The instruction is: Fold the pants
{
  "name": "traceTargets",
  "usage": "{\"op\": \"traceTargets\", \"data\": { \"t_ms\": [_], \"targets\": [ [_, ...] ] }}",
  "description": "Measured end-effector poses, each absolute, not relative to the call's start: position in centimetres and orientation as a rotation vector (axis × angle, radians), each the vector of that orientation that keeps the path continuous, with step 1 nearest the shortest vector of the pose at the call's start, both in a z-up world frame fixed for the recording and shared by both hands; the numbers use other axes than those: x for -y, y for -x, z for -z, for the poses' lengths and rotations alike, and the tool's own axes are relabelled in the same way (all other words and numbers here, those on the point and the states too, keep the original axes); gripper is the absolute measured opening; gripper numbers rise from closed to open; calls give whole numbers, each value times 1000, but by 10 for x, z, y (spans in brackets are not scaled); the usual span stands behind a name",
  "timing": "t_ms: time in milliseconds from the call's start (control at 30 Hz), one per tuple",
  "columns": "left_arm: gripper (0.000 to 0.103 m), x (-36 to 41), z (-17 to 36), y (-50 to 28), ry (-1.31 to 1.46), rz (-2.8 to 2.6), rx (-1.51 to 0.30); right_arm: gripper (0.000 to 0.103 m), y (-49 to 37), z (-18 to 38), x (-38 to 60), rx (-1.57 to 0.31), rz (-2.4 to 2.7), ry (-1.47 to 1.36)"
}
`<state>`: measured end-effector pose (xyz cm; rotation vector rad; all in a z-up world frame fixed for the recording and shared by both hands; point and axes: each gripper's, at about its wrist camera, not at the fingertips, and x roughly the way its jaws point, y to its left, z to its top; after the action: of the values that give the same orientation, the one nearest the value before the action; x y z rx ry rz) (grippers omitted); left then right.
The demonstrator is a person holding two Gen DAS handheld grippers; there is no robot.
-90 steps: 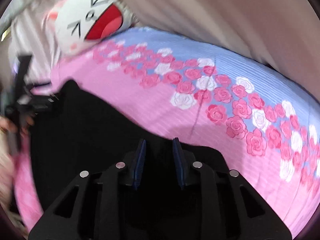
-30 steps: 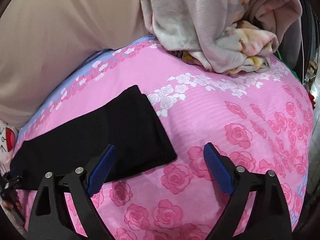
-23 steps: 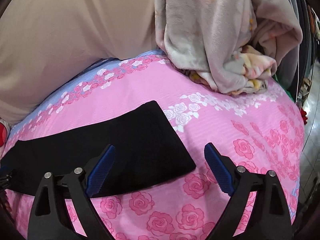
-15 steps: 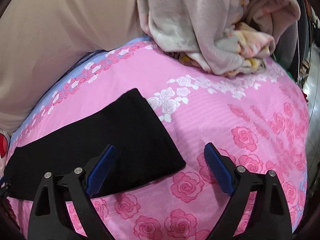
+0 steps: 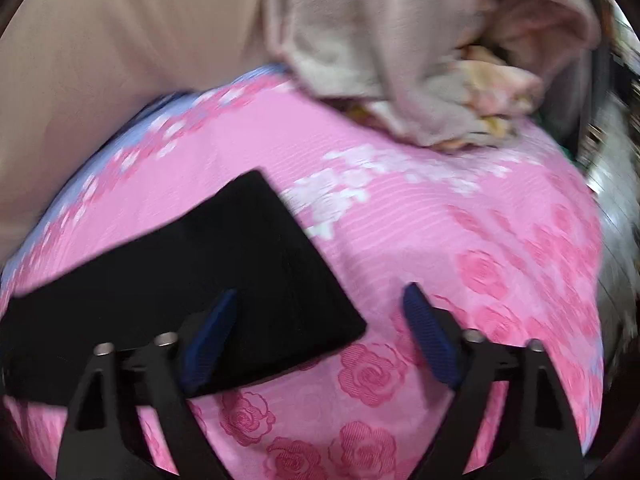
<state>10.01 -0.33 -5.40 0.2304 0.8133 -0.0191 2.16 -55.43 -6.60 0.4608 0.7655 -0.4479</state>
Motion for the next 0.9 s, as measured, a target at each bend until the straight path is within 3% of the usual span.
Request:
{"op": "traceTargets", "data": {
  "t_ms": [133,400,700,800,900],
  "targets": [
    [98,-47,48,-110,-206,-108,-802,77,-68,7,440,-693,148,-292],
    [98,-169,63,-109,24,-258,-887,76,-177,68,207,-890,-304,13],
    [98,-267,45,-86,157,-369,-859,77,-158,58,220,-855,-246,-54],
    [98,-280,65,-92,117,-402,-918,76,-146,57,264,-849,-110,-97],
    [98,-281,45,-81,161,-393,-882,77,-112,47,342,-810,105,-171]
  ]
}}
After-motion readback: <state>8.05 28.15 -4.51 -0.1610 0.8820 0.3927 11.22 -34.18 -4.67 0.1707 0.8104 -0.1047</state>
